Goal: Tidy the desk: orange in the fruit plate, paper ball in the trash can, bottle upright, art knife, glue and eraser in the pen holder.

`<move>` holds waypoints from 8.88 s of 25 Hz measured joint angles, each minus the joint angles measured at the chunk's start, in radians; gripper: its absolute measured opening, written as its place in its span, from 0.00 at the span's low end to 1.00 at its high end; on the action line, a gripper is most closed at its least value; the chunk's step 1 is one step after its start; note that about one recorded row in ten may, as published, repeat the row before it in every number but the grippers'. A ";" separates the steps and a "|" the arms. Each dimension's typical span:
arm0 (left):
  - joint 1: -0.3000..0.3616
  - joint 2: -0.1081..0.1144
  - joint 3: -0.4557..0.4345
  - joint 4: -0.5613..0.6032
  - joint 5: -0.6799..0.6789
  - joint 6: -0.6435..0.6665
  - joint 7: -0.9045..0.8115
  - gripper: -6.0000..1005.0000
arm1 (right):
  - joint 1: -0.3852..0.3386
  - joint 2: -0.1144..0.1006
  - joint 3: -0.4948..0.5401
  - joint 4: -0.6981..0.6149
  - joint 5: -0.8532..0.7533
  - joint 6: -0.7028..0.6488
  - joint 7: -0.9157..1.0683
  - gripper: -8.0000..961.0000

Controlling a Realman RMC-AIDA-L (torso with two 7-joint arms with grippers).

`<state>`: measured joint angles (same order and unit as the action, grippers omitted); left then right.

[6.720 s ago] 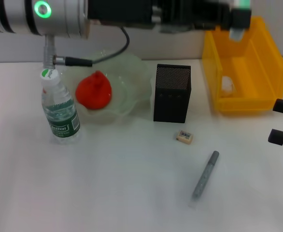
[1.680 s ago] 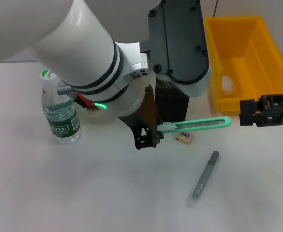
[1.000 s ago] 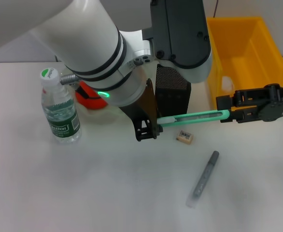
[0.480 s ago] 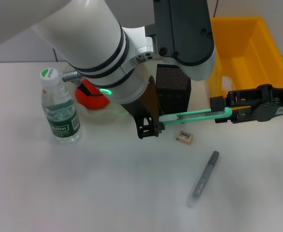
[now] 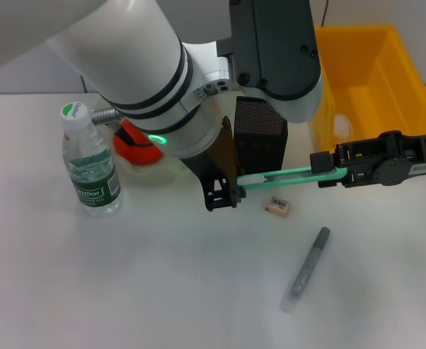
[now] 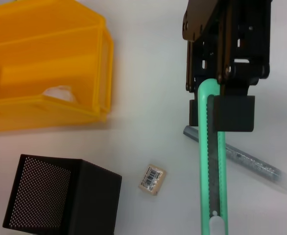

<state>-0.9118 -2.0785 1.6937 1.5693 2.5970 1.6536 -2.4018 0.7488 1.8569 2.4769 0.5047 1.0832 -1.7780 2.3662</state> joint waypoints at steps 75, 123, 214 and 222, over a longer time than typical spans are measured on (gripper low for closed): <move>0.061 0.002 -0.042 0.048 -0.008 -0.011 0.070 0.20 | -0.010 -0.012 -0.042 0.018 0.056 -0.019 -0.036 0.52; 0.065 0.003 -0.056 0.040 -0.038 -0.007 0.039 0.26 | -0.011 0.025 -0.046 0.020 0.057 0.038 -0.071 0.19; 0.268 0.000 -0.774 -1.309 -1.468 0.079 0.984 0.79 | -0.321 0.222 0.145 -0.315 0.652 -0.183 -1.382 0.11; 0.226 -0.002 -0.775 -1.386 -1.470 0.115 1.013 0.79 | -0.264 0.223 0.138 -0.352 0.653 -0.221 -1.387 0.11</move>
<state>-0.6861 -2.0802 0.9183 0.1831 1.1266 1.7687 -1.3891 0.4850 2.0800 2.6153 0.1525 1.7358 -1.9991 0.9795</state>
